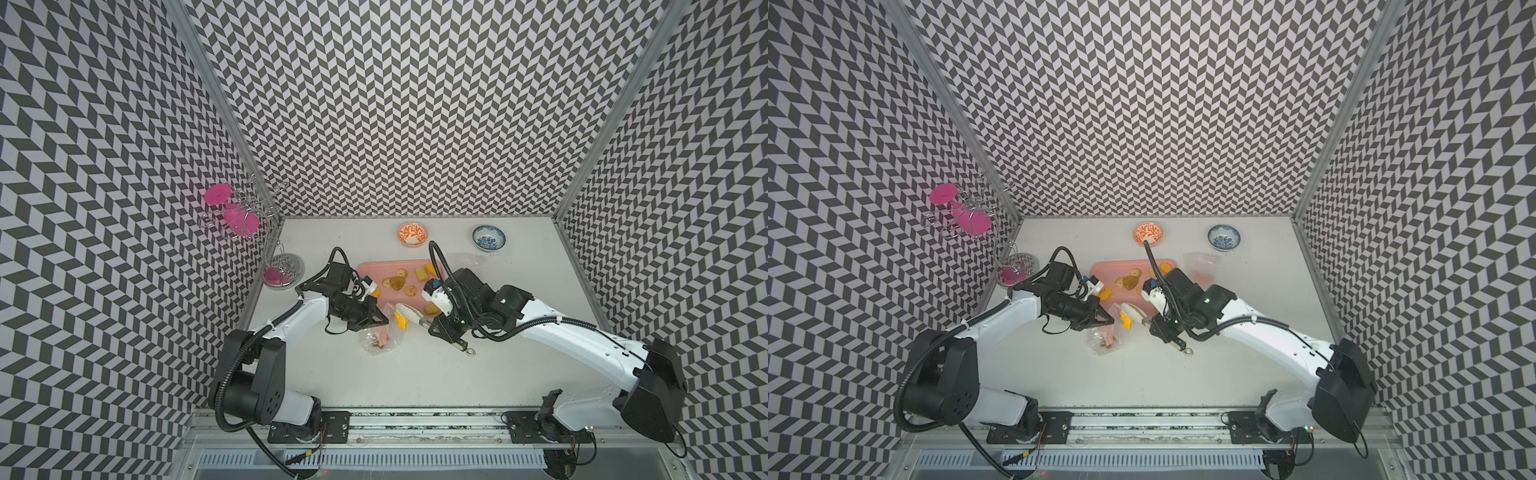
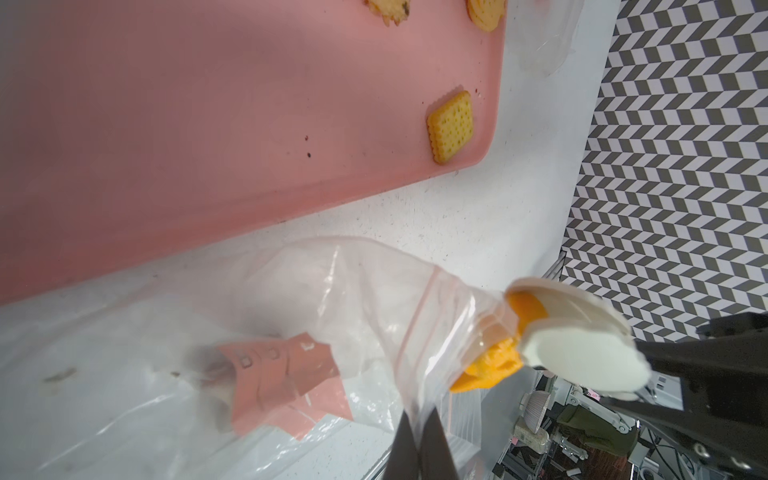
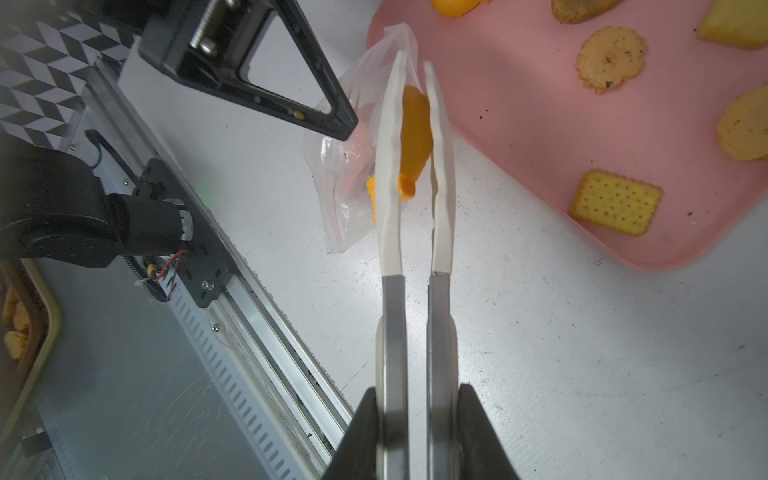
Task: Put the cookies into a resealable bag to prevent moisture
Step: Place the cookie in the ziploc bag.
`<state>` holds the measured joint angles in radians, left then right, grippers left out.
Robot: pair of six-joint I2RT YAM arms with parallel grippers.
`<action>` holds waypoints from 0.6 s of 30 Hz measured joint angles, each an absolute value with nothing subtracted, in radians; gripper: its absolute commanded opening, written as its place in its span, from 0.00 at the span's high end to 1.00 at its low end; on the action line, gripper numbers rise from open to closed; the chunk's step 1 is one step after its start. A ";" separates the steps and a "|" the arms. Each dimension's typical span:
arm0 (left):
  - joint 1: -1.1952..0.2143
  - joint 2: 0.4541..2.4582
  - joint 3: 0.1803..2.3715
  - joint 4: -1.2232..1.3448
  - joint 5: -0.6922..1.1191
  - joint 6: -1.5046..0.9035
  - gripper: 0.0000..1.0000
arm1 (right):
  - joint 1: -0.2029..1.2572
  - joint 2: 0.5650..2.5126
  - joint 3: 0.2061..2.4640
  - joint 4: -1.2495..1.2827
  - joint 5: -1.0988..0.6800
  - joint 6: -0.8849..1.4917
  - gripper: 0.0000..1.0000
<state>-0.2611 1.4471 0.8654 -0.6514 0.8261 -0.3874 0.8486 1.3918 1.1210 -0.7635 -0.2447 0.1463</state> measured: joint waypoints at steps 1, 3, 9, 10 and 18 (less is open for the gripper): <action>-0.261 1.446 0.865 -0.651 0.827 -0.388 1.00 | 0.854 1.399 1.123 -0.763 -0.237 0.145 0.78; -0.261 1.445 0.865 -0.651 0.828 -0.388 1.00 | 0.867 1.408 1.128 -0.762 -0.232 0.143 0.75; -0.261 1.443 0.865 -0.651 0.830 -0.390 1.00 | 0.887 1.411 1.129 -0.756 -0.252 0.149 0.59; -0.261 1.441 0.865 -0.651 0.830 -0.391 1.00 | 0.887 1.411 1.129 -0.751 -0.260 0.152 0.57; -0.256 1.419 0.865 -0.653 0.832 -0.391 1.00 | 0.830 1.372 1.129 -0.724 -0.332 0.176 0.56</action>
<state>-0.2558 1.4193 0.8650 -0.6529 0.8322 -0.3912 0.8303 1.3724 1.1286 -0.7242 -0.3325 0.1761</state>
